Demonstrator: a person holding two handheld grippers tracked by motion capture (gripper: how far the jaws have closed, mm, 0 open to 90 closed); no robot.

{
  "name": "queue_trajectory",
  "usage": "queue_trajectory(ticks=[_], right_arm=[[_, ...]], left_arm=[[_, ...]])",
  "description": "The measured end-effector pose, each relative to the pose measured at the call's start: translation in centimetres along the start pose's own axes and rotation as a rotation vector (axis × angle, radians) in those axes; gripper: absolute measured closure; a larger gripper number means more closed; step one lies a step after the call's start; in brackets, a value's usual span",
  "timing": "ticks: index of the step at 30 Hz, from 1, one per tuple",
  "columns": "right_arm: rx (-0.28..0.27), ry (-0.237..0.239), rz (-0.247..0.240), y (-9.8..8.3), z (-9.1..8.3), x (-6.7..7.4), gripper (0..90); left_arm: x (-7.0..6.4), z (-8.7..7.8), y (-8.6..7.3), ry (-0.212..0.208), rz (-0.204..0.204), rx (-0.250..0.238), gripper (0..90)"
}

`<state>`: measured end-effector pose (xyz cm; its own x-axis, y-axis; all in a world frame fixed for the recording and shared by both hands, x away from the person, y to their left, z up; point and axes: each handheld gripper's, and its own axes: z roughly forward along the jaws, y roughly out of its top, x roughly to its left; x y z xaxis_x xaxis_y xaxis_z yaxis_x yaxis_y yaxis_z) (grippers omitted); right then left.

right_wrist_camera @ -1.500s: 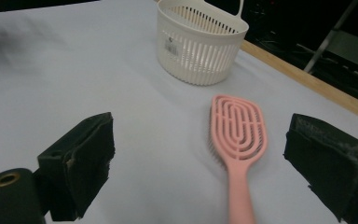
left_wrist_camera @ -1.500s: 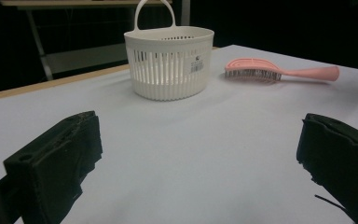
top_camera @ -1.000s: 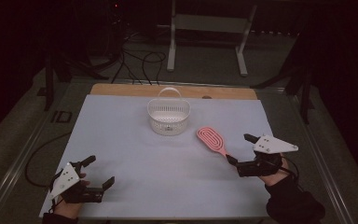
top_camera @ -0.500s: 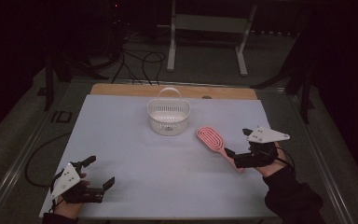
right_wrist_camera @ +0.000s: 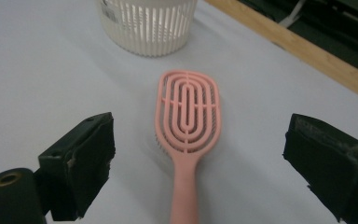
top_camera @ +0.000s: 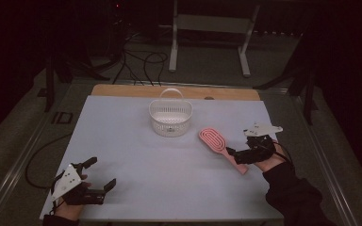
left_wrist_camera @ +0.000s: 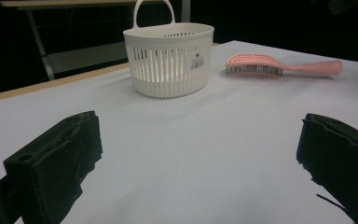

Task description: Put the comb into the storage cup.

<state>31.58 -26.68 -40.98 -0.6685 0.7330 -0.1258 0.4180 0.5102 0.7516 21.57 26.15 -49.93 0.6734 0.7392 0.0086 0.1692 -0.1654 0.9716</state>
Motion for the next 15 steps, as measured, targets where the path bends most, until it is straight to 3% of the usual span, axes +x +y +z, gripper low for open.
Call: queue_trajectory(ticks=[15], right_arm=[[0.102,0.026,0.021,-0.5,2.5,-0.2,8.5]], left_arm=[[0.0,0.0,0.0,0.003,0.000,0.001,0.0]])
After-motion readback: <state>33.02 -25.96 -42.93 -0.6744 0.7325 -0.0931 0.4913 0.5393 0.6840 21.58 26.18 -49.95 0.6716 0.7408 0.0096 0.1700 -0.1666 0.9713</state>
